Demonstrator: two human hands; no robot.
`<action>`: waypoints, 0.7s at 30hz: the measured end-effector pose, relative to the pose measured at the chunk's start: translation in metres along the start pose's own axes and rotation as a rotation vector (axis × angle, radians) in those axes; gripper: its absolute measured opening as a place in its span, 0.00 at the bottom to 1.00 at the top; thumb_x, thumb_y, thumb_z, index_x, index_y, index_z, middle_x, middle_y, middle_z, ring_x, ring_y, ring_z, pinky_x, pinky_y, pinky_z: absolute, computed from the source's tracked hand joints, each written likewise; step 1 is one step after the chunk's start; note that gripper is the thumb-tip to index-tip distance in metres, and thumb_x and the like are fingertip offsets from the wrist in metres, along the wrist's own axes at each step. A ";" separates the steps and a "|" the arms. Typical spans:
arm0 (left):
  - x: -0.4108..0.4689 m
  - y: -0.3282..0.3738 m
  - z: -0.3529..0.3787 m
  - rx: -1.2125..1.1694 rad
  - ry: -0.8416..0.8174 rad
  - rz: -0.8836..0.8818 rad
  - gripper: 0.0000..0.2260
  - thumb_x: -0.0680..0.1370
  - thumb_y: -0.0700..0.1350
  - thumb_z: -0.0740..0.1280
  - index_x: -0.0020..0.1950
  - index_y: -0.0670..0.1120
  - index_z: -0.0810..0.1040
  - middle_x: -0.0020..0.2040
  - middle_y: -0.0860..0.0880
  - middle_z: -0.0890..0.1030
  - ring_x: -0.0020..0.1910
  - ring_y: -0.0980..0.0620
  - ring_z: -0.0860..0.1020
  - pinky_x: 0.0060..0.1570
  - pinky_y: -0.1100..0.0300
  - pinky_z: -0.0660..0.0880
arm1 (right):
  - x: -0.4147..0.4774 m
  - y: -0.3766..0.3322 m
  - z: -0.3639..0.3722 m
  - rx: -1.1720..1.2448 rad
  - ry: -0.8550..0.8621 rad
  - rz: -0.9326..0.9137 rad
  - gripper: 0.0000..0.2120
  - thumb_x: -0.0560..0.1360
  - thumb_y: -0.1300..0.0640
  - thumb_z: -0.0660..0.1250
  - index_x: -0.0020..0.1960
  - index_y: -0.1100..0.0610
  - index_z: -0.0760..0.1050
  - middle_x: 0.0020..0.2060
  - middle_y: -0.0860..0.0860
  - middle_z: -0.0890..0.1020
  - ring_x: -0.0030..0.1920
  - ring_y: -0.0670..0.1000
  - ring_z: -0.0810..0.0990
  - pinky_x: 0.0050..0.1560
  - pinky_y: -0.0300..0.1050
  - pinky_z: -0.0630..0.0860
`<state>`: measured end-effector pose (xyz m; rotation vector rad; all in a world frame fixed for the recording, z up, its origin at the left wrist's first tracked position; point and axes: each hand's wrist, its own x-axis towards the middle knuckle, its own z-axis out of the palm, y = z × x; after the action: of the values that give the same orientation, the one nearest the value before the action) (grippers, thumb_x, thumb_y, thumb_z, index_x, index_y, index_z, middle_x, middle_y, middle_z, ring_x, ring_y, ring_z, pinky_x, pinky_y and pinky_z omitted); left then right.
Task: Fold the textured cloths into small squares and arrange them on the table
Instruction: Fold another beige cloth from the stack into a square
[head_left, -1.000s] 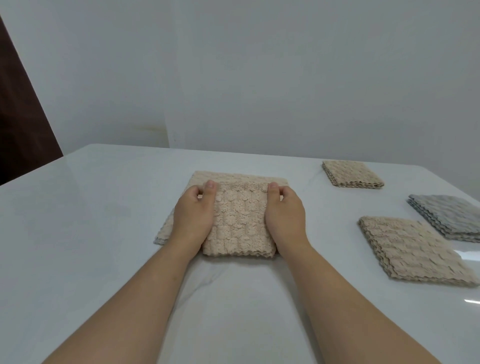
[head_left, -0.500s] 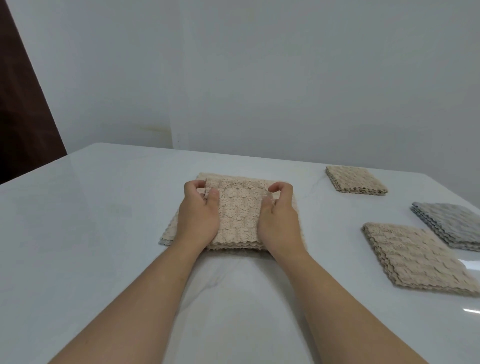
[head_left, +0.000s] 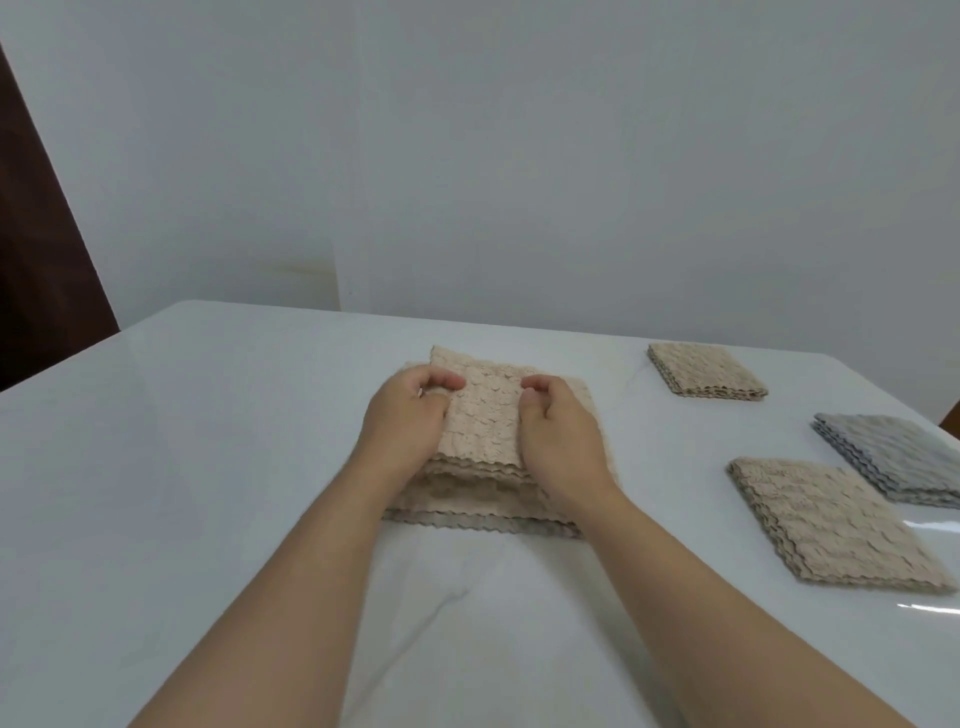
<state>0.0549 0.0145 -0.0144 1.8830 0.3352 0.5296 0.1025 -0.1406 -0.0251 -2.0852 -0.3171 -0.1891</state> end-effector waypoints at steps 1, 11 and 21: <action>0.011 0.001 -0.009 0.033 -0.014 0.006 0.14 0.79 0.37 0.62 0.52 0.53 0.84 0.49 0.52 0.84 0.28 0.56 0.73 0.27 0.64 0.69 | 0.007 -0.007 0.007 -0.066 -0.039 -0.008 0.15 0.85 0.50 0.53 0.67 0.48 0.72 0.46 0.45 0.82 0.43 0.47 0.81 0.42 0.45 0.75; 0.160 -0.051 -0.099 0.281 0.036 0.046 0.13 0.83 0.39 0.62 0.62 0.48 0.82 0.58 0.47 0.82 0.52 0.50 0.79 0.43 0.65 0.75 | 0.119 -0.085 0.128 -0.060 -0.264 0.051 0.19 0.82 0.66 0.55 0.72 0.58 0.68 0.51 0.60 0.82 0.34 0.59 0.83 0.30 0.50 0.81; 0.254 -0.113 -0.122 0.518 -0.001 0.016 0.14 0.83 0.39 0.60 0.65 0.47 0.81 0.57 0.45 0.82 0.46 0.47 0.78 0.48 0.60 0.73 | 0.196 -0.086 0.217 -0.269 -0.397 -0.032 0.12 0.79 0.68 0.61 0.61 0.66 0.76 0.46 0.61 0.82 0.29 0.51 0.77 0.30 0.41 0.79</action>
<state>0.2134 0.2722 -0.0318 2.3859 0.4922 0.4823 0.2647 0.1166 -0.0137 -2.3807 -0.5902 0.1773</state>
